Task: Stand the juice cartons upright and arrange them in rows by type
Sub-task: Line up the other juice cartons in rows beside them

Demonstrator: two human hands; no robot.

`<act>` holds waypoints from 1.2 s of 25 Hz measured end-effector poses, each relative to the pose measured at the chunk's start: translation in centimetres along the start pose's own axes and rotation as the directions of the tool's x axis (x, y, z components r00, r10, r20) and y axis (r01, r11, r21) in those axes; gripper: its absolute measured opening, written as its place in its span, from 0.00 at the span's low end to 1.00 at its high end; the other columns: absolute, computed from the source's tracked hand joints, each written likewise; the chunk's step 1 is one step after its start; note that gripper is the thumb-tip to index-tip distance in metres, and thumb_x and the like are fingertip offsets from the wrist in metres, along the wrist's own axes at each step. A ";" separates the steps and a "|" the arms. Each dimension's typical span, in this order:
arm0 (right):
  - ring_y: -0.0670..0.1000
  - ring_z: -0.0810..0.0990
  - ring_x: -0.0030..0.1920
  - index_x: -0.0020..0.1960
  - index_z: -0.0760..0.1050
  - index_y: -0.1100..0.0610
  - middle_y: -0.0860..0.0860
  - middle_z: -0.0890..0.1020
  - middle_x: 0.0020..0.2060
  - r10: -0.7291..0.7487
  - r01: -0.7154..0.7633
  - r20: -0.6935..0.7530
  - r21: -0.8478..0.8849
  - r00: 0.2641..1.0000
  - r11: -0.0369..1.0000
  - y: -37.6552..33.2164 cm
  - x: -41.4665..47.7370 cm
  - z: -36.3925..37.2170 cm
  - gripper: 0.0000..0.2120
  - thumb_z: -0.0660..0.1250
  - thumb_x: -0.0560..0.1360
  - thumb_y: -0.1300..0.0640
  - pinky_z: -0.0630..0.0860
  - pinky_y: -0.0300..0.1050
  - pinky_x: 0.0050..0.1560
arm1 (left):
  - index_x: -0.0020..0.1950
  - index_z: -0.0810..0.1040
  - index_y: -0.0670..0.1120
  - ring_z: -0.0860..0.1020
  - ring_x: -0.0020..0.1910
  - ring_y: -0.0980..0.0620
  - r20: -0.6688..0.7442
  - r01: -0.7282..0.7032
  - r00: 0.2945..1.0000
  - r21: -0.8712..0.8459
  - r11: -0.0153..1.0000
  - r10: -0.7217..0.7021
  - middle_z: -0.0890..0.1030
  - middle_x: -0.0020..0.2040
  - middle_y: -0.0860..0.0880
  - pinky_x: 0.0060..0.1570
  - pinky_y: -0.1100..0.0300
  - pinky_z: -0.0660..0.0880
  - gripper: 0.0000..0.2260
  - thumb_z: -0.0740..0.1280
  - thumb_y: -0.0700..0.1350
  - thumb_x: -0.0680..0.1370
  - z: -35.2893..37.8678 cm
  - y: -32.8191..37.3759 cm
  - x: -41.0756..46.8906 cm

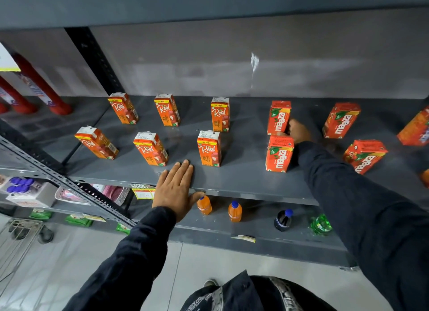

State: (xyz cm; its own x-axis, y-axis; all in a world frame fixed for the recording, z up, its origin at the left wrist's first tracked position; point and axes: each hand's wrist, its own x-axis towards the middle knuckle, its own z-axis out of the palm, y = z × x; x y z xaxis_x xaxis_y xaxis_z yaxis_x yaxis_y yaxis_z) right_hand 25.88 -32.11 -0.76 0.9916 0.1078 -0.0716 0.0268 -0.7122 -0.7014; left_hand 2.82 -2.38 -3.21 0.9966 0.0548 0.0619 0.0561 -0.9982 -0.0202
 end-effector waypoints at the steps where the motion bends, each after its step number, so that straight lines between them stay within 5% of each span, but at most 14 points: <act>1: 0.61 0.78 0.57 0.59 0.72 0.59 0.58 0.80 0.59 0.003 -0.003 -0.001 -0.019 1.000 1.000 0.0 0.1 -0.1 0.21 0.72 0.70 0.55 0.72 0.53 0.59 | 0.74 0.59 0.44 0.58 0.74 0.44 0.001 0.000 1.000 -0.003 1.000 0.000 0.60 0.75 0.46 0.70 0.45 0.55 0.39 0.46 0.70 0.73 0.0 0.0 0.0; 6: 0.60 0.74 0.63 0.67 0.69 0.60 0.59 0.75 0.65 0.243 -0.228 -0.045 0.209 0.969 0.951 -0.5 -1.0 0.0 0.27 0.58 0.75 0.42 0.72 0.47 0.54 | 0.74 0.59 0.44 0.58 0.74 0.44 0.000 -0.003 1.000 -0.002 1.000 0.003 0.61 0.75 0.46 0.70 0.45 0.55 0.39 0.45 0.70 0.73 0.0 0.0 -0.1; 8: 0.59 0.73 0.64 0.70 0.64 0.59 0.60 0.72 0.67 0.232 -0.189 -0.058 0.411 0.971 0.892 -0.6 -2.0 -0.1 0.25 0.57 0.78 0.47 0.72 0.48 0.59 | 0.74 0.59 0.43 0.58 0.74 0.44 -0.007 -0.006 1.000 -0.004 1.000 0.006 0.61 0.75 0.45 0.70 0.46 0.55 0.39 0.46 0.70 0.73 0.0 0.0 -0.1; 10: 0.50 0.77 0.52 0.68 0.65 0.55 0.56 0.72 0.63 0.190 -0.086 -0.127 0.568 0.974 0.818 -0.3 -3.6 -0.6 0.17 0.55 0.80 0.59 0.75 0.38 0.47 | 0.74 0.60 0.43 0.60 0.73 0.43 -0.019 -0.010 1.000 -0.010 1.000 0.010 0.62 0.75 0.45 0.70 0.45 0.56 0.39 0.47 0.69 0.73 0.2 0.0 -0.1; 12: 0.43 0.76 0.37 0.55 0.70 0.54 0.54 0.75 0.50 0.196 -0.003 -0.204 0.686 0.959 0.727 0.3 -6.0 -0.4 0.12 0.53 0.79 0.65 0.71 0.32 0.38 | 0.74 0.61 0.43 0.60 0.73 0.43 -0.028 -0.014 1.000 -0.010 1.000 0.014 0.63 0.74 0.45 0.69 0.44 0.57 0.38 0.47 0.69 0.74 0.3 0.0 -0.1; 15: 0.45 0.78 0.46 0.60 0.67 0.56 0.51 0.77 0.48 0.004 0.093 -0.152 0.625 0.988 0.775 1.7 -10.9 0.7 0.23 0.57 0.70 0.75 0.73 0.36 0.50 | 0.74 0.59 0.43 0.58 0.74 0.45 -0.029 -0.006 1.000 0.005 1.000 0.006 0.61 0.75 0.46 0.70 0.45 0.55 0.39 0.45 0.70 0.73 0.6 -0.1 -0.1; 18: 0.40 0.76 0.51 0.67 0.63 0.46 0.41 0.77 0.52 -0.155 0.152 -0.006 0.253 0.988 0.956 1.9 -13.5 0.9 0.32 0.68 0.67 0.63 0.70 0.34 0.51 | 0.74 0.59 0.43 0.57 0.74 0.45 -0.025 -0.001 1.000 0.011 1.000 0.001 0.61 0.75 0.46 0.71 0.45 0.54 0.40 0.45 0.70 0.73 0.7 -0.1 -0.1; 22: 0.54 0.78 0.53 0.62 0.68 0.53 0.52 0.80 0.55 -0.153 0.152 -0.074 -0.023 0.985 0.988 0.9 -13.6 0.6 0.20 0.68 0.72 0.58 0.68 0.41 0.49 | 0.75 0.57 0.44 0.55 0.74 0.46 -0.022 0.000 1.000 0.025 1.000 0.000 0.59 0.76 0.46 0.71 0.47 0.52 0.40 0.44 0.70 0.73 0.7 -0.1 -0.1; 30: 0.56 0.78 0.54 0.61 0.69 0.55 0.54 0.80 0.56 -0.075 0.073 -0.106 -0.026 0.991 0.997 -0.1 -13.6 1.0 0.17 0.67 0.74 0.61 0.67 0.41 0.48 | 0.75 0.57 0.44 0.55 0.75 0.46 -0.034 0.007 0.999 -0.008 1.000 -0.007 0.59 0.76 0.46 0.72 0.46 0.52 0.39 0.46 0.70 0.73 0.5 0.0 -0.3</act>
State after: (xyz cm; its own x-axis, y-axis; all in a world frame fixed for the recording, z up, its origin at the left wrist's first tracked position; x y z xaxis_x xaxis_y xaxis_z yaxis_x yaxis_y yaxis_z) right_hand 12.29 -32.81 -0.40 0.9946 0.0865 0.0571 0.1021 -0.7201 -0.6863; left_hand 2.57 -2.37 -3.69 0.9935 0.0612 0.0958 0.0626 -0.9980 -0.0116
